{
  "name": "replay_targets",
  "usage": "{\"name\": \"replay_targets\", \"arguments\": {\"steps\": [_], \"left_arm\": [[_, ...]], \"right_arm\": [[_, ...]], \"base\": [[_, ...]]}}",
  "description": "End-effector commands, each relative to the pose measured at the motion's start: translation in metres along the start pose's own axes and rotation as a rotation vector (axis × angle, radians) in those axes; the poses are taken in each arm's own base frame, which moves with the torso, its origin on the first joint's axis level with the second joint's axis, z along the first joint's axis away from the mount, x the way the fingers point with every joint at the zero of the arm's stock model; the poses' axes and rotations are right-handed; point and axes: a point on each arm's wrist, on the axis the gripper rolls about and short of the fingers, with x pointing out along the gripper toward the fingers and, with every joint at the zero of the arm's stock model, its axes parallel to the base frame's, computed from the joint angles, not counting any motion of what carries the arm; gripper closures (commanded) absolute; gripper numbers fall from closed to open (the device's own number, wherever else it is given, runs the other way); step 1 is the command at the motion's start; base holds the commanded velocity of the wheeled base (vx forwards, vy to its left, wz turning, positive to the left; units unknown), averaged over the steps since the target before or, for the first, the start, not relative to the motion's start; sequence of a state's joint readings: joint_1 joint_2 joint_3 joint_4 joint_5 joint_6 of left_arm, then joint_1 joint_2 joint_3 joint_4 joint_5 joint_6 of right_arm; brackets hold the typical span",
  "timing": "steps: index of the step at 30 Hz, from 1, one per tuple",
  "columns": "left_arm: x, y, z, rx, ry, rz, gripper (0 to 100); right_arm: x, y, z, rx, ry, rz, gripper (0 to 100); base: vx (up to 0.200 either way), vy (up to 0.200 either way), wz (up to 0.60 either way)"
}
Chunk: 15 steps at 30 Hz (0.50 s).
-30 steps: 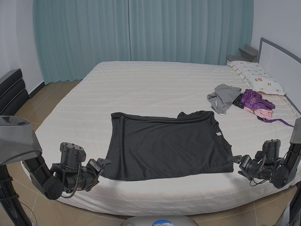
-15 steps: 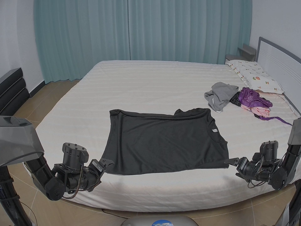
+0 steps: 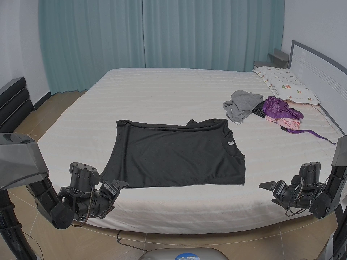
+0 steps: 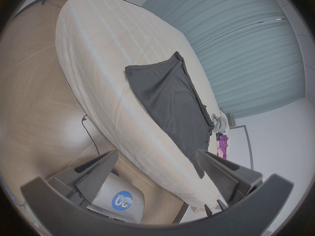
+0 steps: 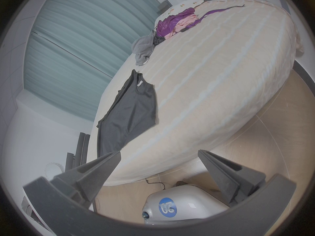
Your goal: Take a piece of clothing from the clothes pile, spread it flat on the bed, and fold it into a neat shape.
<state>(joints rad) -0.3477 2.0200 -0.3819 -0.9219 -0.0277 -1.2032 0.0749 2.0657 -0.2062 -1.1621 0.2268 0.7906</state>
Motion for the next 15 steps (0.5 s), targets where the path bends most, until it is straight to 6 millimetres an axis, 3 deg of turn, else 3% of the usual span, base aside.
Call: {"name": "replay_targets", "arguments": {"steps": [1, 4, 15], "left_arm": [[0.0, 0.0, 0.002, -0.008, -0.007, 0.001, 0], [0.001, 0.002, 0.004, -0.013, -0.01, 0.005, 0], [0.002, 0.002, 0.013, -0.032, -0.028, -0.002, 0]], "right_arm": [[0.001, -0.001, -0.001, 0.0, 0.004, -0.003, 0], [0.0, 0.0, 0.0, 0.0, 0.002, -0.001, 0], [0.004, -0.002, -0.007, -0.017, -0.004, 0.023, 0]], "base": [[0.0, 0.0, 0.0], [0.0, 0.0, 0.0], [0.2, 0.0, 0.0]]}}
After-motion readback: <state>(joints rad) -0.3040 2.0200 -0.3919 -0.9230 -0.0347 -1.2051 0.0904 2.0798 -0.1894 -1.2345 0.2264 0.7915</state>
